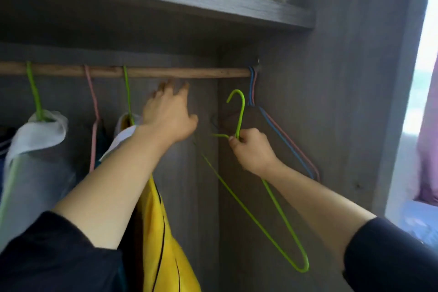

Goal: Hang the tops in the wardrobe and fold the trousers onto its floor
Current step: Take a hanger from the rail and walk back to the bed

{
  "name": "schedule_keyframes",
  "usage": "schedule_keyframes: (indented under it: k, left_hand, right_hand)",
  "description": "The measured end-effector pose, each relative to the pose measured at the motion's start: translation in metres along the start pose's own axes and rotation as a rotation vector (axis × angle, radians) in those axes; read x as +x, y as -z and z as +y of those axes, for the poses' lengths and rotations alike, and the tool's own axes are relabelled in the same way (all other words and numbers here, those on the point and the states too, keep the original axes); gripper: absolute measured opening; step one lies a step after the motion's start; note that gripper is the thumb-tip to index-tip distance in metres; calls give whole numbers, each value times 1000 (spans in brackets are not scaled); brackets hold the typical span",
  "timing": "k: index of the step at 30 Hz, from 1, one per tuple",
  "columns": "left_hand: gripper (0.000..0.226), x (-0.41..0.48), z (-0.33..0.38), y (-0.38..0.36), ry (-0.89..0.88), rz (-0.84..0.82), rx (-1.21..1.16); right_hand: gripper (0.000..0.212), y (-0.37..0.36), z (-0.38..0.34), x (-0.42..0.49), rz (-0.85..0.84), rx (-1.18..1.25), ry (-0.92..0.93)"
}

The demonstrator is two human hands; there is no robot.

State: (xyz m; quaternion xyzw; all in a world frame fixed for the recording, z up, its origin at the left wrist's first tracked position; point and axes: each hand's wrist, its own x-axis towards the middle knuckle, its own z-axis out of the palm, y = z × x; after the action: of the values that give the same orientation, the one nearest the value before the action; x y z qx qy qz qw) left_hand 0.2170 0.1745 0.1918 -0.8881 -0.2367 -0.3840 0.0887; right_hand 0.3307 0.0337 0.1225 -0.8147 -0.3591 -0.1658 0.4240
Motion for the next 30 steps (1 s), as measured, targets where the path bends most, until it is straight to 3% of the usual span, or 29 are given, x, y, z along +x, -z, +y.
schedule_keyframes:
  k: [7,13,17,20,24,30]
  left_hand:
    - [57,-85,64,0,64,-118,-175]
    - [42,-179,147,3,134,-58,-377]
    - [38,-252,226,1,92,-77,-467]
    - [38,-298,294,-4,27,-201,-497]
    - [40,-352,392,-16,-71,-412,-570]
    - [44,-416,549,-26,-265,-636,-649]
  right_hand:
    - [36,57,21,-80,-141,78,-55]
    - [36,140,67,-181,-240,188,-107]
    - [25,211,119,-259,-323,242,-237]
    - [24,265,163,-318,-356,220,-325]
    - [40,335,222,-389,-326,123,-461]
    - [28,426,317,-487,-252,22,-743]
